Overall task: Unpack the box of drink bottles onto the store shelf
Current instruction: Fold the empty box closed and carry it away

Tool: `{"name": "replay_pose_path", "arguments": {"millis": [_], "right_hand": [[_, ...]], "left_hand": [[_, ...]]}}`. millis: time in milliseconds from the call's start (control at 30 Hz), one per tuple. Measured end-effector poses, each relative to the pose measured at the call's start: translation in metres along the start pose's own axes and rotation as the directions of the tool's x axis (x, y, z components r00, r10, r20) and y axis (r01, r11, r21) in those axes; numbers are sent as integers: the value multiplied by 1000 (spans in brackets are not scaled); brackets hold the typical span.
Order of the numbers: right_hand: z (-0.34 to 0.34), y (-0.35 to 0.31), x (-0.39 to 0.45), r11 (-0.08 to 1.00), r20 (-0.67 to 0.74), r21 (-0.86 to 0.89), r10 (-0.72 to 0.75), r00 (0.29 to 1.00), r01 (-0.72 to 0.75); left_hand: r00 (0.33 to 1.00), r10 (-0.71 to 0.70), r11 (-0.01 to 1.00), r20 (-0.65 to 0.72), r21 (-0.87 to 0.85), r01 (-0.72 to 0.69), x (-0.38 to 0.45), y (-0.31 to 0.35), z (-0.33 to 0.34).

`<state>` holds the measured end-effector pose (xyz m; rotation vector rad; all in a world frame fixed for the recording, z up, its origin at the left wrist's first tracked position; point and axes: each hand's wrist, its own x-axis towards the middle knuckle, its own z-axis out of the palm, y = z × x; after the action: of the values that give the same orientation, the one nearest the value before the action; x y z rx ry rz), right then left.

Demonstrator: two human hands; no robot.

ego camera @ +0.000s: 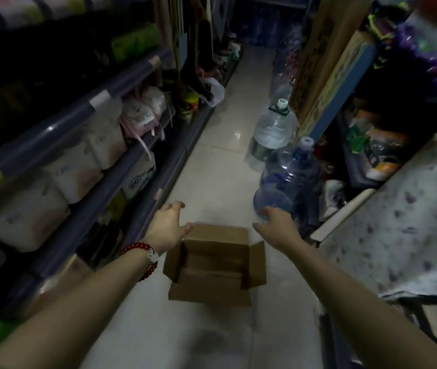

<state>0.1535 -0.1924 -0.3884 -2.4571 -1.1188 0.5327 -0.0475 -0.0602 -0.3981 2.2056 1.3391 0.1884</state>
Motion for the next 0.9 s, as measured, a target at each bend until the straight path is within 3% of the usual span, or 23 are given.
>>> {"name": "replay_pose_path", "arguments": {"millis": [267, 433, 700, 900], "right_hand": [[154, 76, 41, 1000, -82, -11, -5, 997, 4], [216, 119, 58, 998, -57, -54, -20, 998, 17], [264, 156, 74, 990, -149, -132, -77, 986, 57], [265, 171, 80, 990, -211, -130, -76, 975, 49]], "left_hand": [[1000, -6, 1000, -21, -20, 6, 49, -107, 120], [1000, -15, 1000, -14, -26, 15, 74, -152, 176], [997, -15, 998, -71, -58, 11, 107, -184, 221], [998, -68, 970, -15, -234, 63, 111, -188, 238]]}}
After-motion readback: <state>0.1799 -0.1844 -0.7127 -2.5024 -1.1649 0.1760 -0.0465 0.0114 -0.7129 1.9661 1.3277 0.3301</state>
